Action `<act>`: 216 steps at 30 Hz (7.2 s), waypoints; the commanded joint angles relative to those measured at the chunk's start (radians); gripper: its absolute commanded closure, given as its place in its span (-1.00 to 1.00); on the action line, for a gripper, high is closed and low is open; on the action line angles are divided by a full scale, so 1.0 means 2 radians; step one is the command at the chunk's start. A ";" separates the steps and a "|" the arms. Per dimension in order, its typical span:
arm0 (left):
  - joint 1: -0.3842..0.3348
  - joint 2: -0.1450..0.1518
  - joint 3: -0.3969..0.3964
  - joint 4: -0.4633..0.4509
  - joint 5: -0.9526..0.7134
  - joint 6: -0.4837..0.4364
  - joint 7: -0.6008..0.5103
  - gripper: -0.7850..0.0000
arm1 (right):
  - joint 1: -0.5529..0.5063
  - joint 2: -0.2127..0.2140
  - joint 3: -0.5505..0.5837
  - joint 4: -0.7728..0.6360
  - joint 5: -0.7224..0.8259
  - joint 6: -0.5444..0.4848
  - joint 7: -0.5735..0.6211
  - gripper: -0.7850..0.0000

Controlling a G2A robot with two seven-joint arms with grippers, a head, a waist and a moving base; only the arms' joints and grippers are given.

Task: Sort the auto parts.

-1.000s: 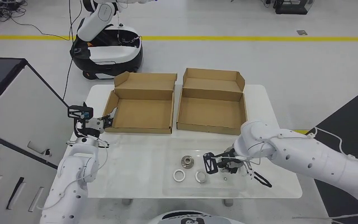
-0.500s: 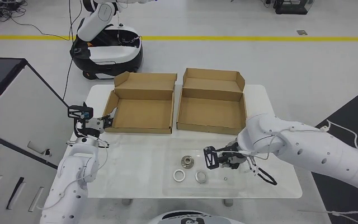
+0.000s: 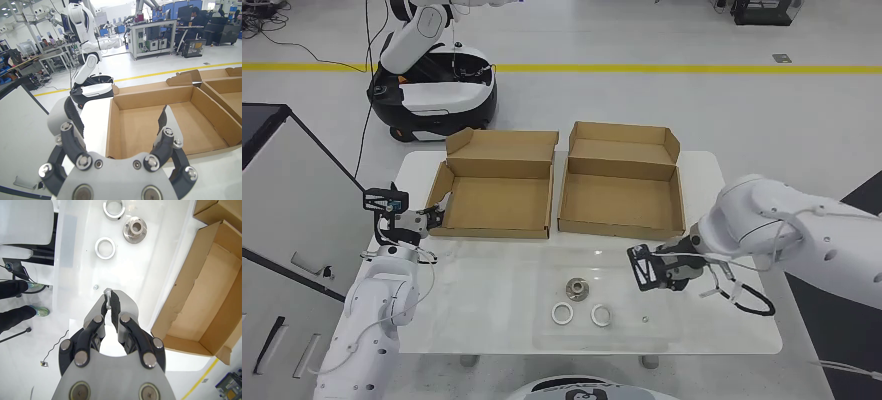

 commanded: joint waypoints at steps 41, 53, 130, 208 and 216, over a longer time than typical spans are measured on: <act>0.000 0.000 0.000 0.000 0.000 0.000 0.000 -1.00 | -0.042 0.009 0.074 0.069 0.233 -0.072 -0.246 1.00; 0.000 0.000 0.000 0.000 0.000 0.000 0.000 -1.00 | -0.042 0.009 0.074 0.069 0.233 -0.072 -0.246 1.00; 0.000 0.000 0.000 0.000 0.000 0.000 0.000 -1.00 | -0.331 -0.108 0.311 -0.040 0.613 -0.046 -0.174 1.00; 0.000 0.000 0.000 0.000 0.000 0.000 0.000 -1.00 | -0.477 -0.161 0.467 -0.097 0.610 0.003 -0.133 1.00; 0.000 0.000 0.000 0.000 0.000 0.000 0.000 -1.00 | -0.477 -0.161 0.467 -0.097 0.610 0.003 -0.133 1.00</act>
